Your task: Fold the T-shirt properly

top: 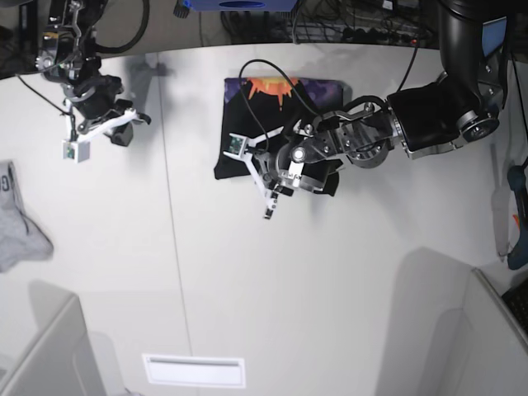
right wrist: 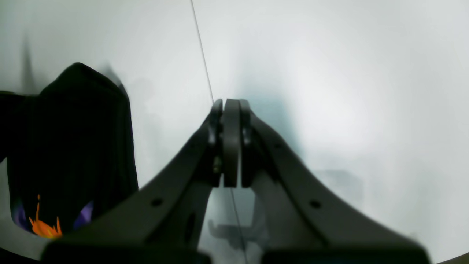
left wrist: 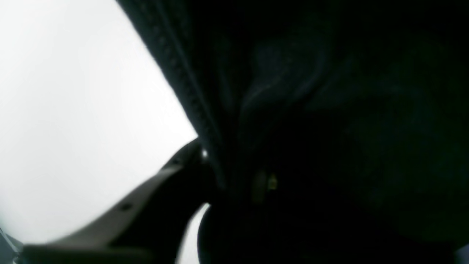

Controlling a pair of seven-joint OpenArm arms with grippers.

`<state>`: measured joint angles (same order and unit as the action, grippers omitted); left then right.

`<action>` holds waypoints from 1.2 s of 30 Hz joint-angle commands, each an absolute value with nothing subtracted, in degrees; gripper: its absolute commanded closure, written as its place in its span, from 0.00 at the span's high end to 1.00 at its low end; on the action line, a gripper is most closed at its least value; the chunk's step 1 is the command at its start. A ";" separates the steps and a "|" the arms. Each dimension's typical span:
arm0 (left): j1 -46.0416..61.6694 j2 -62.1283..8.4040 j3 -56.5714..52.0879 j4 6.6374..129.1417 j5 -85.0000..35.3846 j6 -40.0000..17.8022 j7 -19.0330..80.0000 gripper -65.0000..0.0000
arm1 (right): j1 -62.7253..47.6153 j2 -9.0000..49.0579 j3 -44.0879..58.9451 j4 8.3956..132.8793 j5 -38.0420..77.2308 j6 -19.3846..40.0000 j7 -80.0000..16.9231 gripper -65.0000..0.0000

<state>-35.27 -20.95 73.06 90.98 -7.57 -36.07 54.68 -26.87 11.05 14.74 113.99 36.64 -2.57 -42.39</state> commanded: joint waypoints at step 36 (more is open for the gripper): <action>32.48 -21.76 -19.47 114.51 -3.21 -40.00 28.00 0.00 | -56.57 14.37 15.25 115.82 21.05 -2.42 -23.87 0.00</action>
